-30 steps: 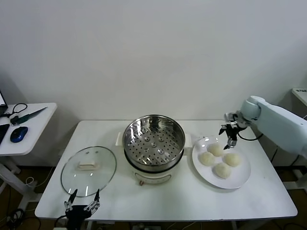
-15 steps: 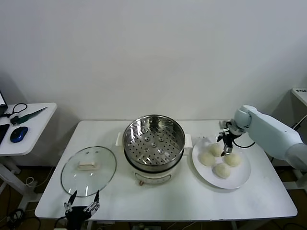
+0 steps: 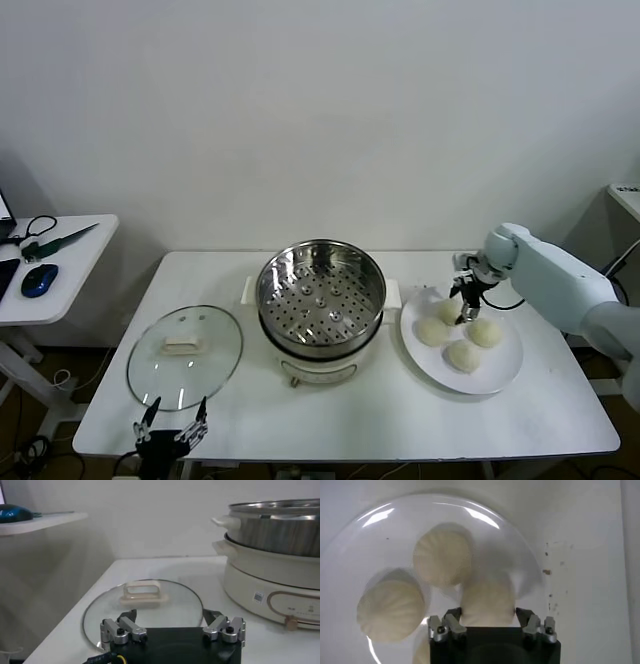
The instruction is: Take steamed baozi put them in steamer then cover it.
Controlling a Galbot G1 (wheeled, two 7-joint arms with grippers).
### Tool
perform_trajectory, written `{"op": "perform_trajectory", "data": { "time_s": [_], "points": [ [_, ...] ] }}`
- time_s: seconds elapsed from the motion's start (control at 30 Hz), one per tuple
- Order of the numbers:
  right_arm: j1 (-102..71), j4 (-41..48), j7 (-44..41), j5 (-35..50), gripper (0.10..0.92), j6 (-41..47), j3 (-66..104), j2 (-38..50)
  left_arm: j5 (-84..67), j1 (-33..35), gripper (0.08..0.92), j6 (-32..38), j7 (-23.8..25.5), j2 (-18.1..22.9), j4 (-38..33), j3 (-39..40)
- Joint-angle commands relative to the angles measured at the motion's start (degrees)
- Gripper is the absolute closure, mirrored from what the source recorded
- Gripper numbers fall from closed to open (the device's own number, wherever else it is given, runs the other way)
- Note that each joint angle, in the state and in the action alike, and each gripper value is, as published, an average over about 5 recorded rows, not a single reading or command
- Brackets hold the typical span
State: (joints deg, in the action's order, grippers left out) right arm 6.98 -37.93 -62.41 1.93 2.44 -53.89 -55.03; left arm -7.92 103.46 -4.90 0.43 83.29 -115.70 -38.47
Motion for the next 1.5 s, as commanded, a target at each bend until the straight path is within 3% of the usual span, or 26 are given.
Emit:
{"op": "perform_trajectory", "data": {
  "time_s": [0.03,0.2,0.4,0.6,0.77,1.07,1.5],
  "points": [
    [0.4,-0.4,-0.1,0.4,0.313,-0.7,-0.2,-0.3,0.0,0.0,0.177,0.0,-0.1,0.0,-0.1,0.1],
    [5.9,-4.6,-0.5,3.1,0.317,-2.6,-5.3,1.3,0.5,0.2,0.177,-0.1,-0.2,0.3,-0.5,0.3],
    [25.3,-15.2,-0.5,12.2,0.318,-6.9,-24.2,3.5,0.9,0.6,0.177,-0.1,-0.3,0.2,-1.3,0.5],
    [45.3,-27.3,-0.8,23.4,0.322,-14.0,-38.2,1.5,1.4,1.0,0.177,0.0,-0.3,-0.1,-2.0,0.9],
    [53.1,-36.3,-1.2,26.2,0.332,-21.8,-41.6,-1.3,1.6,1.3,0.177,0.0,-0.4,-0.4,-2.6,1.0],
    [46.8,-37.1,1.8,16.7,0.338,-32.0,-36.8,-11.0,2.0,1.3,0.177,0.0,-0.4,-0.5,-3.1,1.0],
    [25.7,-19.9,6.1,-4.4,0.338,-37.5,-27.6,-21.3,2.3,1.3,0.177,0.0,-0.4,-0.4,-2.9,0.7]
  ]
}}
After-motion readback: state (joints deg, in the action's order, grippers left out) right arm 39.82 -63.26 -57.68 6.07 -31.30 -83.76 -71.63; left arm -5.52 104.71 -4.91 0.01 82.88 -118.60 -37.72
